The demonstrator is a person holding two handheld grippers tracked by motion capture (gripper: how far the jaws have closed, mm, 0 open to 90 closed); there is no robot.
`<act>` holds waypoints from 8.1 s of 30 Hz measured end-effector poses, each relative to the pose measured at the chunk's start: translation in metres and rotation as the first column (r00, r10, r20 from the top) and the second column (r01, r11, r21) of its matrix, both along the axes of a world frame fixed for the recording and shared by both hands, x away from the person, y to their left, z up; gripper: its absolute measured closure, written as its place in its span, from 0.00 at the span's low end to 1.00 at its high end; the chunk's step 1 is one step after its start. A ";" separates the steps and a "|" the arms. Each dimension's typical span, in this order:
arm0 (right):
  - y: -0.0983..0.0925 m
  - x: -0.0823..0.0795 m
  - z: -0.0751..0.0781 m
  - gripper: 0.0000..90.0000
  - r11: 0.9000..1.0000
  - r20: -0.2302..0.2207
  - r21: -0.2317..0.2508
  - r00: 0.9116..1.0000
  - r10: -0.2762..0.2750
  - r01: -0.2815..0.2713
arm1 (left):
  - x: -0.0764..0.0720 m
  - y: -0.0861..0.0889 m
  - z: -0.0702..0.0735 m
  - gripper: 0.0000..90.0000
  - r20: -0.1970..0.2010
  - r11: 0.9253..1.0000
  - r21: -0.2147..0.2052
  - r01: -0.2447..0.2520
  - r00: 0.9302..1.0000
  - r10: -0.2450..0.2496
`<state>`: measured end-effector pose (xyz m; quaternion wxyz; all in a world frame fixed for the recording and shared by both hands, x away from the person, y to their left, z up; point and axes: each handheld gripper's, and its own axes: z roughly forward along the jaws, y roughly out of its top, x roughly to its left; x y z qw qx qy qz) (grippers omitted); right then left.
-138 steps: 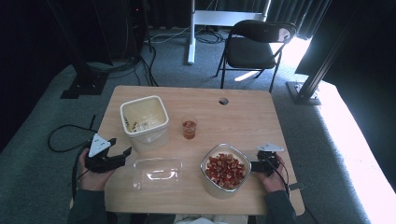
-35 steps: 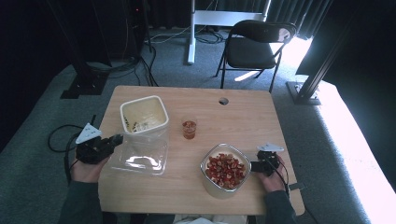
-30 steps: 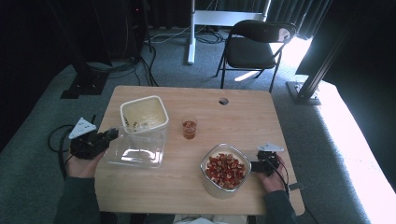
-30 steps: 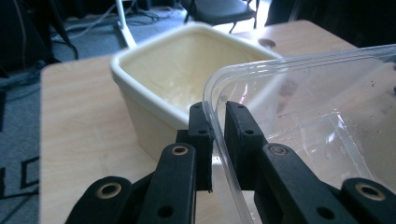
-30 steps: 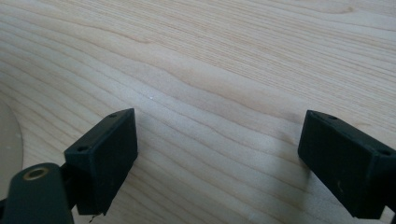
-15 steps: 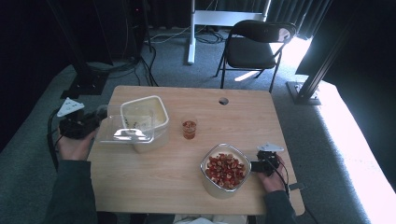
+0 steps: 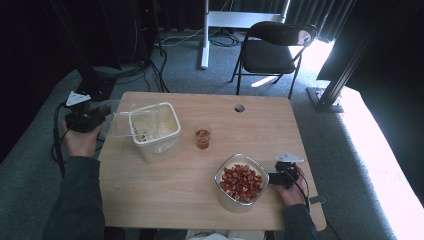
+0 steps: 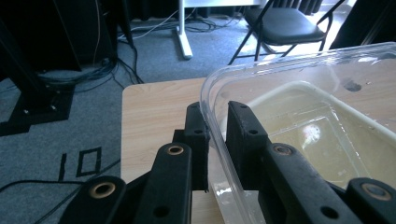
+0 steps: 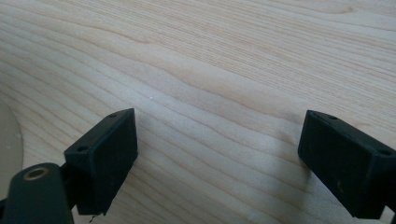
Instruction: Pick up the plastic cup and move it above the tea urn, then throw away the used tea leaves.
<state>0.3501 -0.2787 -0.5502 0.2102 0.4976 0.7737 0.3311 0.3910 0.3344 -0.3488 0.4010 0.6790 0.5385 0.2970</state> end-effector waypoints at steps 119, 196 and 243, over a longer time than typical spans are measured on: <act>0.000 0.000 0.000 0.13 1.000 0.000 0.000 1.000 -0.004 0.004 | 0.018 -0.249 -0.157 0.17 0.100 0.935 0.064 0.349 0.930 -0.354; 0.005 -0.001 0.005 0.21 1.000 -0.031 -0.015 0.999 0.017 -0.017 | -0.001 -0.241 -0.121 0.40 0.179 0.793 -0.005 0.609 0.781 -0.598; 0.029 -0.030 0.142 0.23 0.951 0.245 0.133 0.939 0.240 -0.278 | -0.013 -0.287 -0.004 0.40 0.272 0.630 -0.029 0.776 0.613 -0.742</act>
